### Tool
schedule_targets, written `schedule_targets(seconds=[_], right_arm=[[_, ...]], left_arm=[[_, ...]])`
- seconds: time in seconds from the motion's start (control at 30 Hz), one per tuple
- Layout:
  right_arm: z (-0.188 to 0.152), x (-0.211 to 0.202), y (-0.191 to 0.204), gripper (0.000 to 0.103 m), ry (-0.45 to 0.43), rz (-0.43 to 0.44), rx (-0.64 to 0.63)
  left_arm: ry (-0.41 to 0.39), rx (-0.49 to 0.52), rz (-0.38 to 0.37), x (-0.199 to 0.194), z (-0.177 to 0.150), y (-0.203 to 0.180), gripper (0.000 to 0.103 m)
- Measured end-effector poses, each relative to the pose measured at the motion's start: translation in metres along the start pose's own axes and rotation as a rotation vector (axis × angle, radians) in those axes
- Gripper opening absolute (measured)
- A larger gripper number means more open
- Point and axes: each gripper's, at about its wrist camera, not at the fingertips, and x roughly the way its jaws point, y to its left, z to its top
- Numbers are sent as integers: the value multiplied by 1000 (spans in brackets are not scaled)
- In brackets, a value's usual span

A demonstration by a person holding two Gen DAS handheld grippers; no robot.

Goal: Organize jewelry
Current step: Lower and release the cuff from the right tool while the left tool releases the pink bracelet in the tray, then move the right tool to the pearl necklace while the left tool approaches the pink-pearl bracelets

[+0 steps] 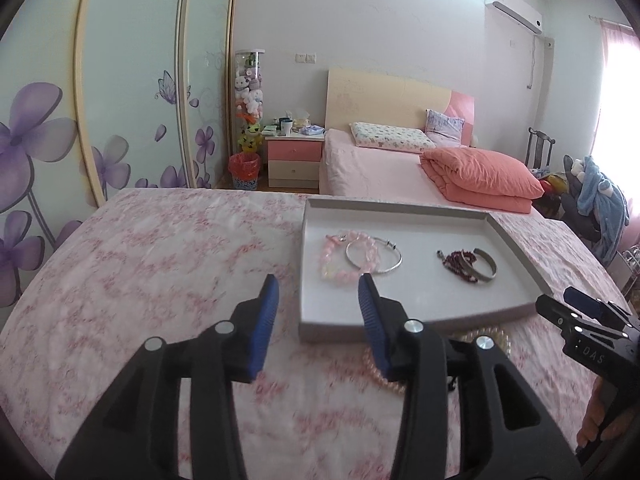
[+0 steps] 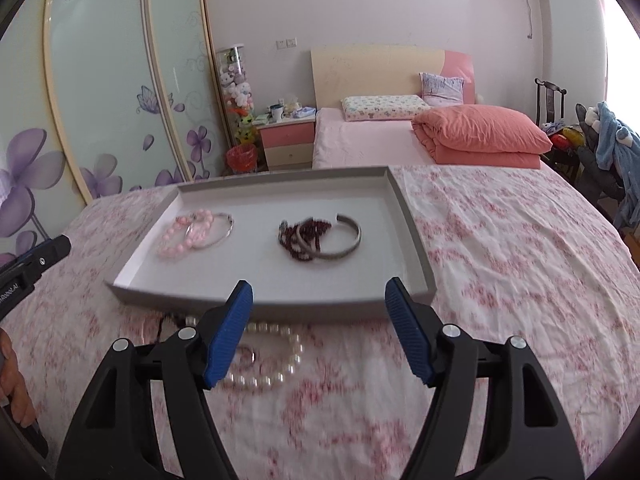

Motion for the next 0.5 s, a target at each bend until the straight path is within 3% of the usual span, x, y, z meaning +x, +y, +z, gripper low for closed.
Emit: schedule_targets(seconds=[0.17,0.23,0.3,0.37,0.5], right_arm=[[-21,1,-4,68,64,-6,2],[-26,5,-2,62,89,-11,-11],[-28,10,-1,47,113,-9,-21],[-26,18,1,39,140,6,-18],[-22,34,7,28,183,17,-9]], left_arm=[[19,-2,23,-14,-20,9,49],[36,-9,25,-15,-26,12,51],[47,-12,26,-15,-30,14,53],[60,-12,31,-12,-34,16,53],[78,-15,30,-8,-38,17,53]])
